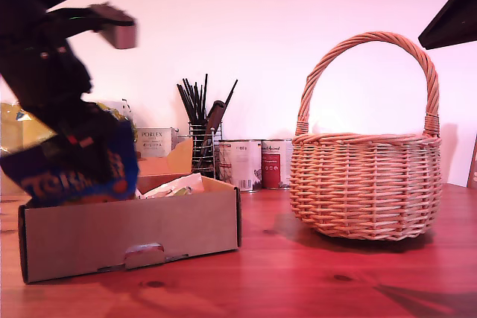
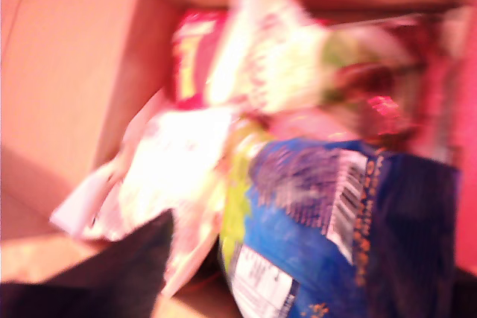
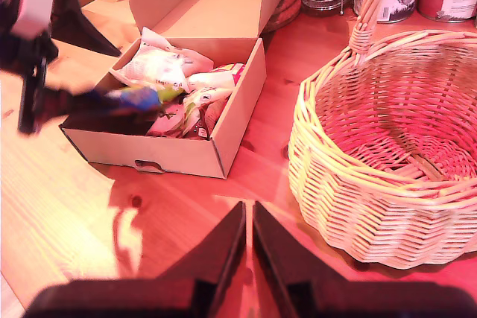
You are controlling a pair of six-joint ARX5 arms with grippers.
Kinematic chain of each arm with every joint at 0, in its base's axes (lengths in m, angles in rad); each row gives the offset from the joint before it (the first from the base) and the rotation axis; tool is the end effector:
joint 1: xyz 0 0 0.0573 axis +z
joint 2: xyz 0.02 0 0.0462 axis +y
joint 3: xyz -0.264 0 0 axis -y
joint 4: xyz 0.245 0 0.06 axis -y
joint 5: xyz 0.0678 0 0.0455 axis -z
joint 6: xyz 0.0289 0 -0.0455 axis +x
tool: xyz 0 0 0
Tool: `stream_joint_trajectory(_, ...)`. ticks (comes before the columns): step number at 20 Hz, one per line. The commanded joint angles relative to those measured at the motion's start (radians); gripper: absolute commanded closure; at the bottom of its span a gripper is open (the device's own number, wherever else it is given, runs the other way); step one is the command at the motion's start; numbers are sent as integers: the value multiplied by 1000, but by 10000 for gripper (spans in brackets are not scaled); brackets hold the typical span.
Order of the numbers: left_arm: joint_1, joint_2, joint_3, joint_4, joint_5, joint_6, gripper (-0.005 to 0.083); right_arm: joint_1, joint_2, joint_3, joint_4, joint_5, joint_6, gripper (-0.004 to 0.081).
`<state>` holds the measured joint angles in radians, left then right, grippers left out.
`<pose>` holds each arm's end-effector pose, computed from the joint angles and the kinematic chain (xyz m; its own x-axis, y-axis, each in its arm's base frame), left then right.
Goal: Move the bags of Easter eggs from the cardboard box on the left into the woven basket on the right side.
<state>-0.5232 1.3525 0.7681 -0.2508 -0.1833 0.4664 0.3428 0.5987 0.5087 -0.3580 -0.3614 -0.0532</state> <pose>0.2320 -0.1278 0.2048 0.6626 -0.1718 -0.7290 0.6330 0.6487 0.4225 0.1254 0.0556 0.2489 0.6752 0.6164 -0.4052 -0.6354 0.7650 0.1050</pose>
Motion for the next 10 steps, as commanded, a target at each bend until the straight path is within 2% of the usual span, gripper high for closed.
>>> stream_joint_trajectory(1,22,18,-15,17,56,-14,292,4,-5,13,10,-7,0,783)
stream_joint_trajectory(4,60,35,-15,18,183,-15,292,4,-5,14,10,-8,0,783)
stream_joint_trajectory(5,66,54,-15,23,199,-14,291,4,-5,15,10,-11,0,783)
stream_joint_trajectory(10,76,158,-15,89,156,-5,291,4,-5,16,9,-32,0,783)
